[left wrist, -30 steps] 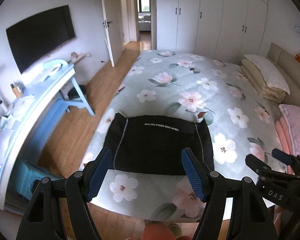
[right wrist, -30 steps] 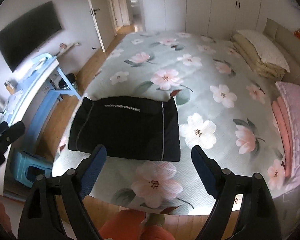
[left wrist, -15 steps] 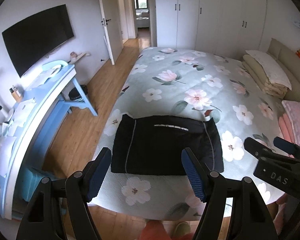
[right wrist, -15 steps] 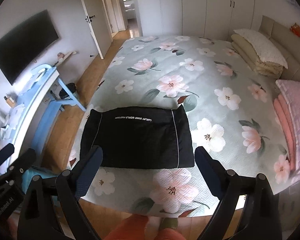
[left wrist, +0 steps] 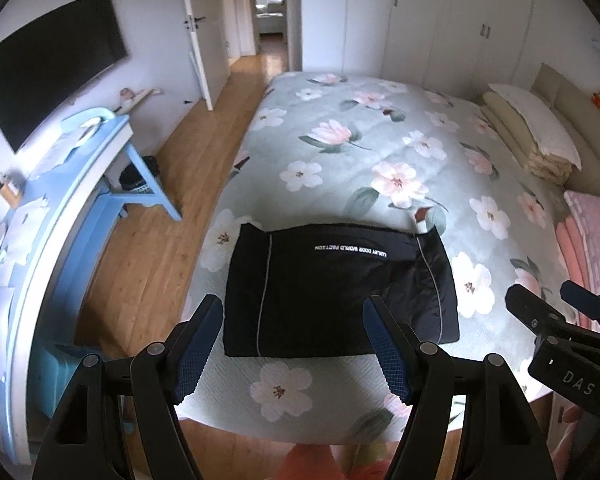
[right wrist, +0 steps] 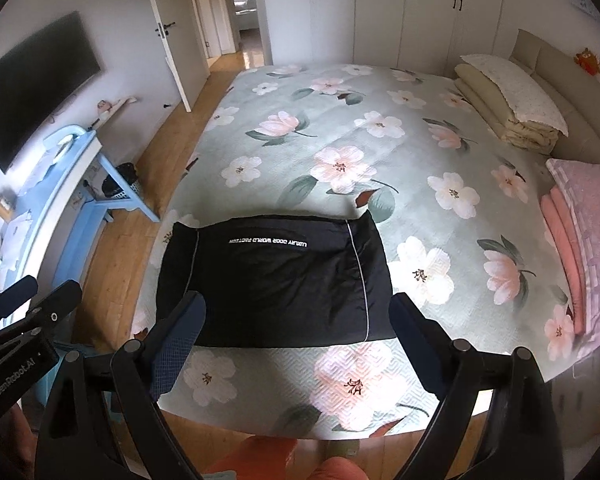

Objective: Fold large clothes

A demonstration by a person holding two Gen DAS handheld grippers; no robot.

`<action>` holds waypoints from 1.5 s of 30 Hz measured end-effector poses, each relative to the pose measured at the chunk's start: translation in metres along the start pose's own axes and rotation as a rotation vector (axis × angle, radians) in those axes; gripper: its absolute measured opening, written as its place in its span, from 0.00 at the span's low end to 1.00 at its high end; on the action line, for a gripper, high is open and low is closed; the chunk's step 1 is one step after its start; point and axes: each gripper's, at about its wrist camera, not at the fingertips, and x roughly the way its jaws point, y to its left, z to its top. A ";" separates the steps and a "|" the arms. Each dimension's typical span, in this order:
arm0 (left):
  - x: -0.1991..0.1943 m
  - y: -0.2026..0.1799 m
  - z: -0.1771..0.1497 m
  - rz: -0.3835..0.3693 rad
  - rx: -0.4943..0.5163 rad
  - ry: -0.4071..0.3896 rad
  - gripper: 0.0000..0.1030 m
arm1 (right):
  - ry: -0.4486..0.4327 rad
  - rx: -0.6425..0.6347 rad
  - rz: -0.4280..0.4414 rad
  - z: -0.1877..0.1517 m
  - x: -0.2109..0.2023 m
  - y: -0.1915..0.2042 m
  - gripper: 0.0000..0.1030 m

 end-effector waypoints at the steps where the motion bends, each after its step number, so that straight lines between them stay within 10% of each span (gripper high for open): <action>1: 0.002 0.000 0.001 -0.007 0.007 0.005 0.72 | 0.010 0.012 0.005 0.000 0.004 0.000 0.91; 45: 0.074 0.044 0.013 -0.008 0.015 0.147 0.72 | 0.210 0.013 0.064 0.002 0.091 0.047 0.91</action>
